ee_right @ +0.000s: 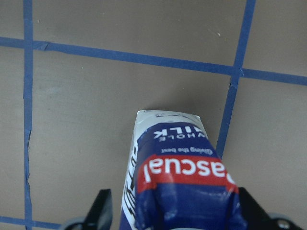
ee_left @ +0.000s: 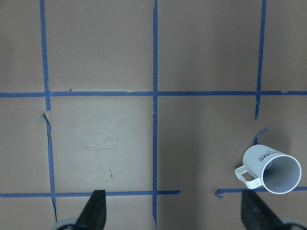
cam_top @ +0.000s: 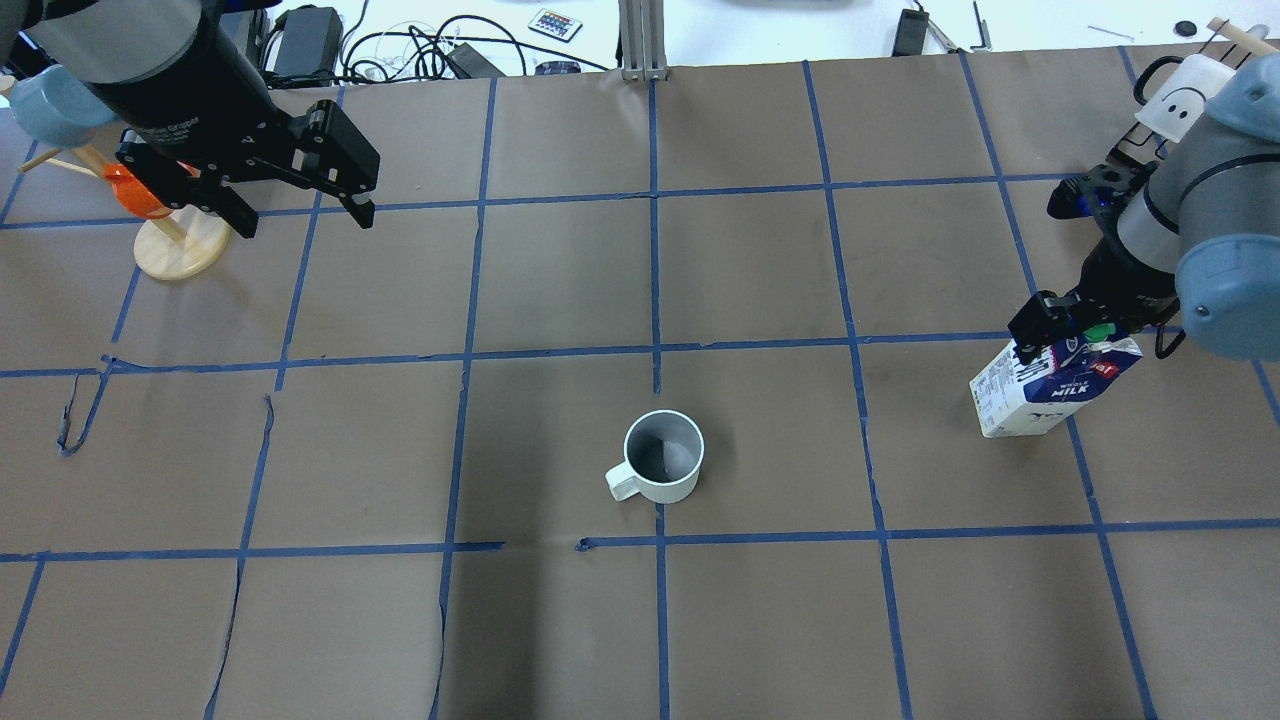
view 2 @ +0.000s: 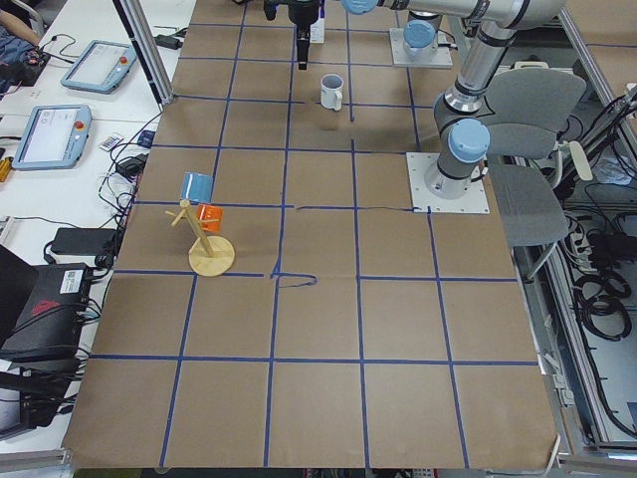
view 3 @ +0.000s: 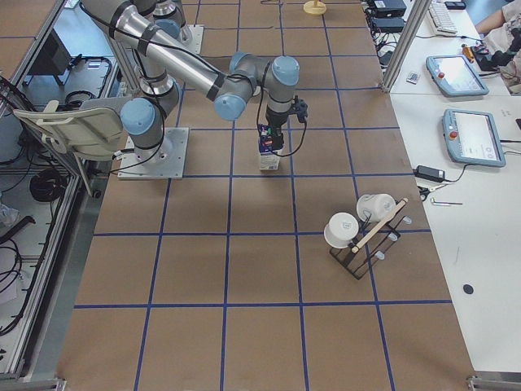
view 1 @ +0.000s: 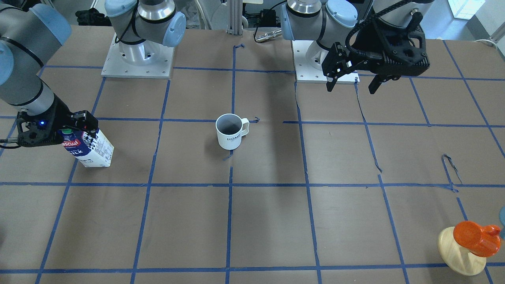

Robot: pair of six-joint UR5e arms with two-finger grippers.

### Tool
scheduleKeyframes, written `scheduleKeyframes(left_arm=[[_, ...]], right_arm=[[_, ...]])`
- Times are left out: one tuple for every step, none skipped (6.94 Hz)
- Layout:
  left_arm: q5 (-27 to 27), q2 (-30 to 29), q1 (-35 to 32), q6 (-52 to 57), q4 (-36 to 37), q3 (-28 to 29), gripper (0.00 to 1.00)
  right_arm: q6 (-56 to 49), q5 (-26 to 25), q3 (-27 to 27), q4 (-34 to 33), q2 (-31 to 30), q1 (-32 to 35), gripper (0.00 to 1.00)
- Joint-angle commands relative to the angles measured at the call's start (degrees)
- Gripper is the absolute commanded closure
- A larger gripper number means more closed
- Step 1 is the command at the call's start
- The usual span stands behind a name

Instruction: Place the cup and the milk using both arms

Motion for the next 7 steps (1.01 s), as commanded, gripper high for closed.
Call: scheduleKeyframes(left_arm=[[0.0, 0.02, 0.02, -0.12, -0.26, 0.0, 0.0], [0.0, 0.11, 0.02, -0.12, -0.26, 0.0, 0.0], [0.0, 0.11, 0.11, -0.12, -0.34, 0.0, 0.0], [0.09, 0.19, 0.11, -0.12, -0.69, 0.0, 0.0], [0.0, 0.2, 0.11, -0.12, -1.04, 0.0, 0.0], [0.0, 0.2, 0.2, -0.12, -1.13, 0.0, 0.0], [0.0, 0.2, 0.2, -0.12, -1.14, 0.0, 0.0]], right_arm=[[-0.21, -0.04, -1.08, 3.31, -0.31, -0.01, 0.74], [0.05, 0.23, -3.96, 6.39, -0.32, 0.07, 0.81], [0.05, 0.84, -7.3, 10.34, -0.4, 0.16, 0.89], [0.49, 4.06, -9.68, 12.81, -0.4, 0.51, 0.89], [1.62, 6.1, -10.92, 14.23, -0.58, 0.86, 0.89], [6.07, 7.07, -10.94, 14.68, -1.36, 3.3, 0.89], [14.47, 7.34, -10.85, 14.34, -1.98, 8.98, 0.89]])
